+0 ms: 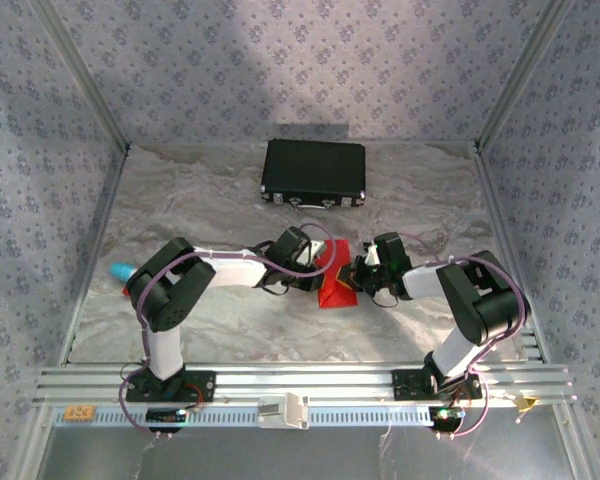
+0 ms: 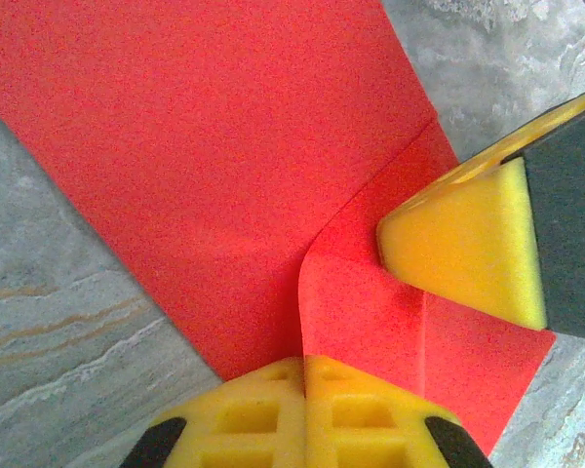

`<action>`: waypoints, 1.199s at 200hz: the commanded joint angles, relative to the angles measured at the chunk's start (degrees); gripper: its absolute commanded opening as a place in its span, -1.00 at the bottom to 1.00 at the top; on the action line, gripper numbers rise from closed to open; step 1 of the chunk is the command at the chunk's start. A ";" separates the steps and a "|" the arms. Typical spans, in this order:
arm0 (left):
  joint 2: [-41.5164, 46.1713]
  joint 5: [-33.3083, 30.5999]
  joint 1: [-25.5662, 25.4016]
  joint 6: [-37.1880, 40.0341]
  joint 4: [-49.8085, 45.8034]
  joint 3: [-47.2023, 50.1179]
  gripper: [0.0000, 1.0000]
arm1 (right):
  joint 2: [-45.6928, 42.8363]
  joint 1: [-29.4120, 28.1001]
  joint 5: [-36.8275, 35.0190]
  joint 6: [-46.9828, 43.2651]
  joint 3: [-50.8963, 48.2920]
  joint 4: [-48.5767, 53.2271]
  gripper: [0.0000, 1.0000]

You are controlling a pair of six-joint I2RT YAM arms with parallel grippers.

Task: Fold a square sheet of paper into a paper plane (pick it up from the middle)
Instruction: Fold the triangle a second time at the center of the table.

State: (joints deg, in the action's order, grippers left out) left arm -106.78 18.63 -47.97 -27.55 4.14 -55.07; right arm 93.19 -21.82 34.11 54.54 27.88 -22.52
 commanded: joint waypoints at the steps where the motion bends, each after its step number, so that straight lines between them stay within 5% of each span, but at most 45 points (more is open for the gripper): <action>1: 0.83 -0.86 0.38 -0.20 -3.01 -0.39 -1.00 | 1.79 0.19 -2.67 0.88 -2.34 0.97 -1.00; 80: 8.55 -2.95 0.97 -1.92 -5.99 -1.16 -0.38 | 0.86 0.19 -5.00 1.65 -2.74 1.72 -1.00; 132: 7.69 8.51 -0.24 -3.37 -5.08 -3.45 -0.70 | 0.87 0.07 -4.79 2.32 -2.98 0.91 -1.00; 177: 1.23 17.60 -1.56 -4.29 -7.71 -8.37 -0.78 | 0.86 0.06 -5.10 2.49 -3.22 0.73 -1.00; 240: -3.45 17.72 -2.46 -3.43 -11.68 -11.23 -0.79 | 0.88 0.11 -5.10 2.58 -3.30 0.82 -1.00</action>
State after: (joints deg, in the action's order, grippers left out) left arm -109.12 34.61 -49.89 -31.20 -4.84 -64.03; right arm 93.14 -21.78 33.43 56.62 26.28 -26.06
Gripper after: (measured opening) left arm 0.107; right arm 0.052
